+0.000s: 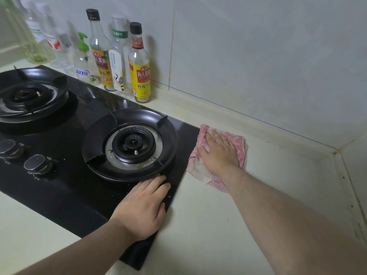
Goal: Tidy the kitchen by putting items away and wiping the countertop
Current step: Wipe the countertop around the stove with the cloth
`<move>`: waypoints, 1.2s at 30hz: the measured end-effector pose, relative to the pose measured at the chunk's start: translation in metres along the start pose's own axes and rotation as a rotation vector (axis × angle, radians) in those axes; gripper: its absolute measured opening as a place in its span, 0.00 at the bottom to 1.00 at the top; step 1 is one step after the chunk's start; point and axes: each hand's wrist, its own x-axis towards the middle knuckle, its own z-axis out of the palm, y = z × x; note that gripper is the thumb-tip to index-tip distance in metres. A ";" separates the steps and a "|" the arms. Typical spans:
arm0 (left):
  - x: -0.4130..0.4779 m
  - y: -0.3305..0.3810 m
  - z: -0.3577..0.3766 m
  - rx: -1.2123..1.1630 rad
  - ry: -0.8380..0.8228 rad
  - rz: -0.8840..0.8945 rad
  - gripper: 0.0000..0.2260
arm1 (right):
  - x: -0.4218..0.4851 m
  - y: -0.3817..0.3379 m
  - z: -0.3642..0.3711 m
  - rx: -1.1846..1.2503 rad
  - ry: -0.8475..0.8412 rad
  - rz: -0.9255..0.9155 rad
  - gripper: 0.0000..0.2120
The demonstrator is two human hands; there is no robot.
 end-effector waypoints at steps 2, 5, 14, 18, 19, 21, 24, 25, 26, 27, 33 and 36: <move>-0.001 0.000 0.000 0.010 0.010 0.007 0.23 | 0.000 0.000 -0.001 -0.002 0.005 0.000 0.32; -0.002 0.002 -0.001 -0.009 0.002 0.012 0.22 | 0.001 0.001 -0.001 -0.002 0.012 -0.009 0.31; 0.001 -0.001 -0.005 -0.195 0.009 0.169 0.19 | 0.020 0.005 -0.006 -0.016 -0.020 -0.009 0.37; 0.030 0.004 -0.045 -0.405 0.204 0.351 0.11 | 0.020 0.006 -0.009 -0.021 -0.035 -0.005 0.31; 0.040 0.004 -0.055 -0.407 0.236 0.346 0.11 | 0.020 0.005 -0.010 -0.021 -0.039 -0.008 0.31; 0.054 0.004 -0.059 -0.408 0.248 0.342 0.11 | 0.020 0.005 -0.010 -0.020 -0.046 -0.009 0.35; 0.056 0.015 -0.037 -0.369 0.085 0.348 0.16 | 0.026 0.008 -0.011 -0.032 -0.052 -0.040 0.38; 0.056 0.020 -0.027 -0.312 0.013 0.313 0.20 | 0.029 0.010 -0.012 -0.032 -0.052 -0.053 0.37; 0.059 0.026 -0.020 -0.268 -0.034 0.237 0.24 | 0.033 0.012 -0.012 -0.031 -0.055 -0.068 0.36; 0.066 0.031 -0.016 -0.267 -0.062 0.144 0.27 | 0.038 0.014 -0.012 -0.031 -0.058 -0.084 0.36; 0.113 0.042 -0.007 -0.445 -0.007 -0.122 0.32 | 0.059 0.021 -0.014 -0.036 -0.083 -0.191 0.38; 0.119 0.038 0.000 -0.389 -0.039 -0.094 0.33 | 0.070 0.027 -0.015 -0.011 -0.107 -0.258 0.37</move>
